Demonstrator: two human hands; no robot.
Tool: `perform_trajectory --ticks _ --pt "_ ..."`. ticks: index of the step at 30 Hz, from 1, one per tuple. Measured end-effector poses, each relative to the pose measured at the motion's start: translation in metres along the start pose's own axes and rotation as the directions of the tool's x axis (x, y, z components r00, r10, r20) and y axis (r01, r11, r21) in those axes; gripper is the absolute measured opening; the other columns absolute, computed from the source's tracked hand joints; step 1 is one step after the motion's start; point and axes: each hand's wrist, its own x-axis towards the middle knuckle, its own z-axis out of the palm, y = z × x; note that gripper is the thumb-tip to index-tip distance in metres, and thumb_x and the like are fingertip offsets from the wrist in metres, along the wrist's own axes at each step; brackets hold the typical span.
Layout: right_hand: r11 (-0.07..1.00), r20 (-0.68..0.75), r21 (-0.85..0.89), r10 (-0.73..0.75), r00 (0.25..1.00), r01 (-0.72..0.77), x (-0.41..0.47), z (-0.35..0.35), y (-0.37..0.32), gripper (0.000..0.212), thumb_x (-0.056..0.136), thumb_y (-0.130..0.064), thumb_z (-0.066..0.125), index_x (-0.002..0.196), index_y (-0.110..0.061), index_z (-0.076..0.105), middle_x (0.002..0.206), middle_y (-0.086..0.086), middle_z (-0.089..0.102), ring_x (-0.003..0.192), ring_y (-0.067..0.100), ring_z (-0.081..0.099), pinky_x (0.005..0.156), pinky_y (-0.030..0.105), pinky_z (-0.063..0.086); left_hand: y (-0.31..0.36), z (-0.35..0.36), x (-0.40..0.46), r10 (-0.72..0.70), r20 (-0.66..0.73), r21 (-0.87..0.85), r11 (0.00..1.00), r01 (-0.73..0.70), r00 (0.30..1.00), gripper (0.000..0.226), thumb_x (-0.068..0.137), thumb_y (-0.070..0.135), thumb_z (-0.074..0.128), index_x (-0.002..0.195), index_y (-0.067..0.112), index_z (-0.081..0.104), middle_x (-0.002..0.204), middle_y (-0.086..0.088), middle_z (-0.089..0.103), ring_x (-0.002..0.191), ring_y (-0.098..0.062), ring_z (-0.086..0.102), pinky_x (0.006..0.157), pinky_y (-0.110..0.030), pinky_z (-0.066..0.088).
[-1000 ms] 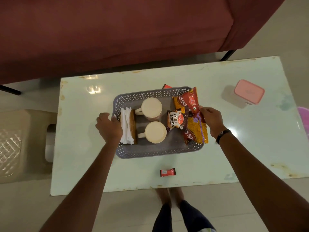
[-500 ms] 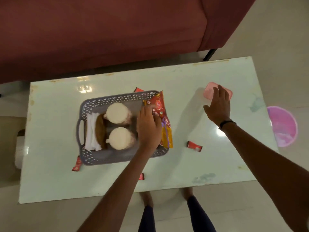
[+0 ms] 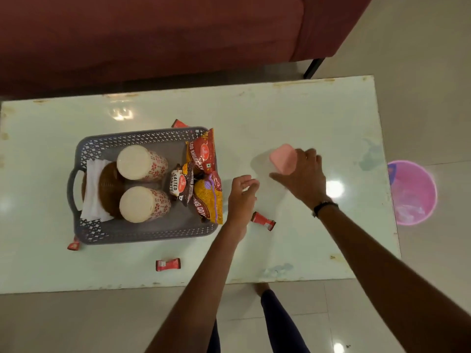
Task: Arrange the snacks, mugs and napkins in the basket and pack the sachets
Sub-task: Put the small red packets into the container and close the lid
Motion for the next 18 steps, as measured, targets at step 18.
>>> perform_trajectory --ticks 18 --pt "0.675 0.307 0.657 0.166 0.937 -0.335 -0.058 -0.024 -0.023 0.066 0.052 -0.061 0.081 0.098 -0.017 0.062 0.088 0.001 0.072 0.072 0.010 0.070 0.054 0.023 0.055 -0.005 0.024 0.006 -0.125 0.164 -0.250 0.954 0.163 0.979 0.073 0.084 0.072 0.031 0.116 0.014 0.064 0.111 -0.015 0.070 0.102 -0.029 0.068 0.087 -0.042 0.056"
